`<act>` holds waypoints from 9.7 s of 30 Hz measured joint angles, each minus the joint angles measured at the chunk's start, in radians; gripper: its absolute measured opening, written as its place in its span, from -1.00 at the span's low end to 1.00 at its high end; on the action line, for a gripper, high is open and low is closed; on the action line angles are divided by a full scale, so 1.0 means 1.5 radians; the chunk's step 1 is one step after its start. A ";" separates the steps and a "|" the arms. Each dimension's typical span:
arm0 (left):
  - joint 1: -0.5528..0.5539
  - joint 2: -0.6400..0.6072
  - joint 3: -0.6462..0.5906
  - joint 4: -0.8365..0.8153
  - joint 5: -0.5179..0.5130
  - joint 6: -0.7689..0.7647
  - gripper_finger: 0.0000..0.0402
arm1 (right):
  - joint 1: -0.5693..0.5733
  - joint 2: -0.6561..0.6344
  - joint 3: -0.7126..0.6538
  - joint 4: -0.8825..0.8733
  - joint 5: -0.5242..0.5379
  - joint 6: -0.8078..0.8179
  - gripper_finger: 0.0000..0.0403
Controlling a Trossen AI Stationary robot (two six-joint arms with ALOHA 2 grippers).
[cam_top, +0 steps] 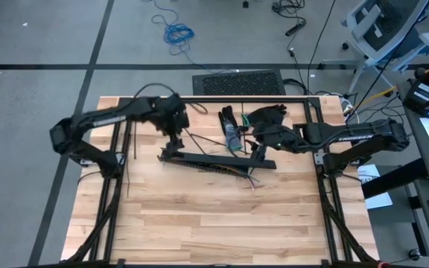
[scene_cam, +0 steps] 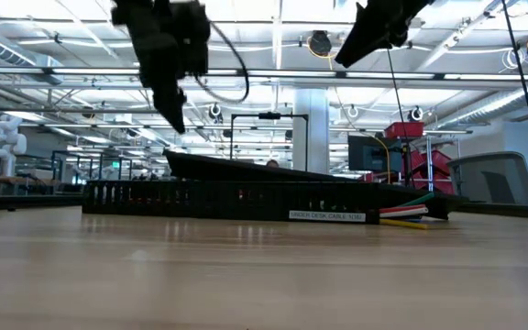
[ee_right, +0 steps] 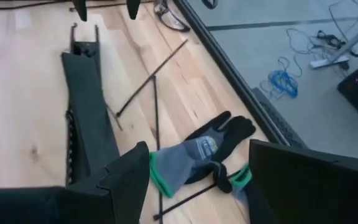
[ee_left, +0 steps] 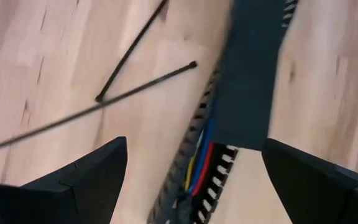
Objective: Ziptie cables
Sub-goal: Close the black cable duct
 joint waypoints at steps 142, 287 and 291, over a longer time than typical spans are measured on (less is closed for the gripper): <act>-0.291 0.074 -0.326 0.304 -0.119 -0.287 0.08 | -0.265 0.357 0.063 -0.233 -0.572 -0.435 0.54; -0.133 -0.108 -0.174 0.431 -0.158 -0.147 0.08 | 0.083 0.152 -0.208 -0.142 -0.199 0.090 0.17; -0.142 -0.108 -0.174 0.431 -0.157 -0.147 0.08 | 0.080 0.152 -0.214 -0.133 -0.212 0.083 0.17</act>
